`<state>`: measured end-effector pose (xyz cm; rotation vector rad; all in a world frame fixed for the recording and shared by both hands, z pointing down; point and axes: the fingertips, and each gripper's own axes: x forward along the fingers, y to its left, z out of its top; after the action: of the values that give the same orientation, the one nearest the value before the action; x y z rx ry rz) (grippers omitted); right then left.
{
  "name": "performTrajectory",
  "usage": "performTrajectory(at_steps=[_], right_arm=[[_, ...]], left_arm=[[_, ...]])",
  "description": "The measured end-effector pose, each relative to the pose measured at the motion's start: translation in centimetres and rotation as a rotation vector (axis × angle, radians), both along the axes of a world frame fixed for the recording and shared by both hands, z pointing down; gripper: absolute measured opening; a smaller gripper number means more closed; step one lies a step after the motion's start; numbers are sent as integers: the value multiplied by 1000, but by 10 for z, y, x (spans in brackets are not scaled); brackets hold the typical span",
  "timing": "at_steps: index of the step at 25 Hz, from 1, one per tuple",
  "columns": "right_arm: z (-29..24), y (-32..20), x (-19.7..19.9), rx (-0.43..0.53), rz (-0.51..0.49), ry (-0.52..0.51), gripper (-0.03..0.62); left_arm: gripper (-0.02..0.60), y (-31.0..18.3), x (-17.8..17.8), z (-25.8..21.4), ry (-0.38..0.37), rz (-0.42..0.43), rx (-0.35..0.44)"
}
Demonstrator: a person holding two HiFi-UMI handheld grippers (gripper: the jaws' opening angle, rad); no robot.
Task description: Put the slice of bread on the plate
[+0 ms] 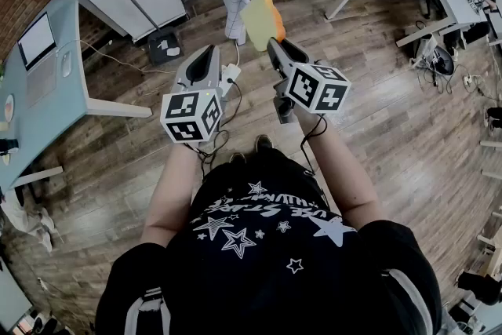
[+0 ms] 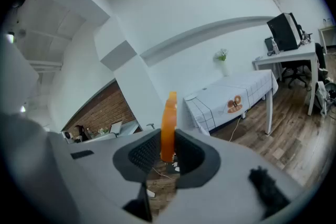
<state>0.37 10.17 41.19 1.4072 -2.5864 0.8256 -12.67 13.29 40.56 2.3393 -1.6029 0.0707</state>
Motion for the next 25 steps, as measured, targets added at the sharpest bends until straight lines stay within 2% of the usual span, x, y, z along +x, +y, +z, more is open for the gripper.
performTrajectory(at_steps=[5, 14, 21, 25], right_arm=[[-3, 18, -19, 40, -15, 26, 87], [-1, 42, -23, 56, 7, 54, 87], [5, 49, -27, 64, 14, 107, 87], [15, 53, -23, 31, 24, 106, 87]], left_arm=[[8, 15, -13, 3, -14, 16, 17], [8, 37, -12, 0, -34, 87, 45], [8, 40, -16, 7, -22, 104, 34], [8, 45, -16, 8, 8, 134, 34]])
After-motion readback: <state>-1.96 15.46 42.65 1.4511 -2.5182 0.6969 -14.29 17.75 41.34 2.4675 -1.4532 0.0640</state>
